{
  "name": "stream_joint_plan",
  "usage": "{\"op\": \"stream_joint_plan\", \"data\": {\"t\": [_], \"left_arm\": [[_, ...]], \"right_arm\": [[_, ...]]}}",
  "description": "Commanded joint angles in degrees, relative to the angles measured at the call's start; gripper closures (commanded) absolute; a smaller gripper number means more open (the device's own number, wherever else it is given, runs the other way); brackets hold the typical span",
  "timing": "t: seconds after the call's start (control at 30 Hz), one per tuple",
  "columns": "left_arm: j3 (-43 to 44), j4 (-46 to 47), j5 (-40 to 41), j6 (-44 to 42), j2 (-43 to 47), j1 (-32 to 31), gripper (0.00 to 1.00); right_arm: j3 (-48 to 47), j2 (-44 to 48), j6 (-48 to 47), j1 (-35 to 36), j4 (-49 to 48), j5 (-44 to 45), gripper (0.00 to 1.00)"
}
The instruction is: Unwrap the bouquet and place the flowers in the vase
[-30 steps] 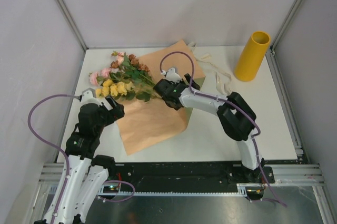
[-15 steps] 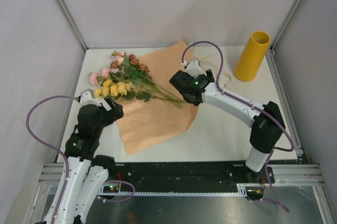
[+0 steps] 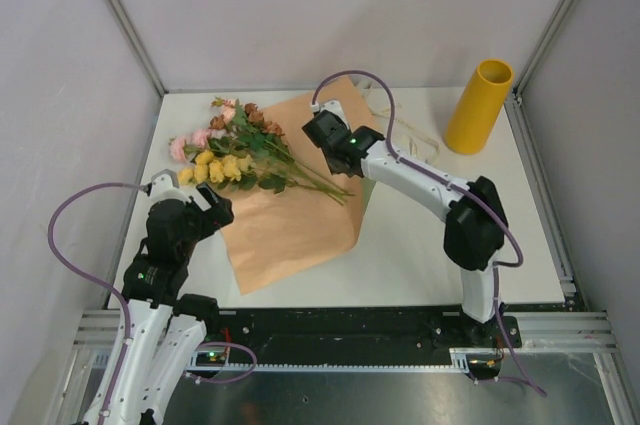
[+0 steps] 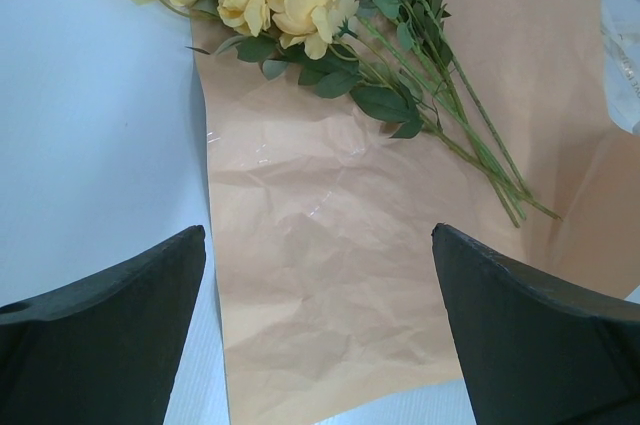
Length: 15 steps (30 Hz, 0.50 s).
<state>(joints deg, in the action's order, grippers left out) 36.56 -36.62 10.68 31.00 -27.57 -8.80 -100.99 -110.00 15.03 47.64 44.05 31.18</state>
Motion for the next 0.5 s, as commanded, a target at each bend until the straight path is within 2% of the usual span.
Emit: {"op": "stream_joint_plan", "data": {"t": [0.0,0.13,0.2,0.27,0.47], "left_arm": [[2.3,0.6,1.3,-0.4,0.7,0.4,0.0],[2.2,0.5,1.6,-0.2,1.0,0.4,0.0],[2.2,0.4,1.7,-0.2,1.2,0.4,0.0],[2.2,0.4,1.9,-0.1,1.3,0.4,0.0],[2.3,0.3,2.2,0.1,0.7,0.4,0.0]], "right_arm": [[-4.4,-5.1,-1.4,-1.4,-1.9,-6.9,0.65],[-4.2,-7.7,1.9,-3.6,1.8,-5.8,0.68],[-0.1,-6.0,3.7,-4.8,2.9,-4.5,0.7],[6.6,-2.5,5.4,-6.0,2.0,-3.2,0.7],[28.2,7.4,8.5,-10.2,-6.6,-8.1,0.71]]}}
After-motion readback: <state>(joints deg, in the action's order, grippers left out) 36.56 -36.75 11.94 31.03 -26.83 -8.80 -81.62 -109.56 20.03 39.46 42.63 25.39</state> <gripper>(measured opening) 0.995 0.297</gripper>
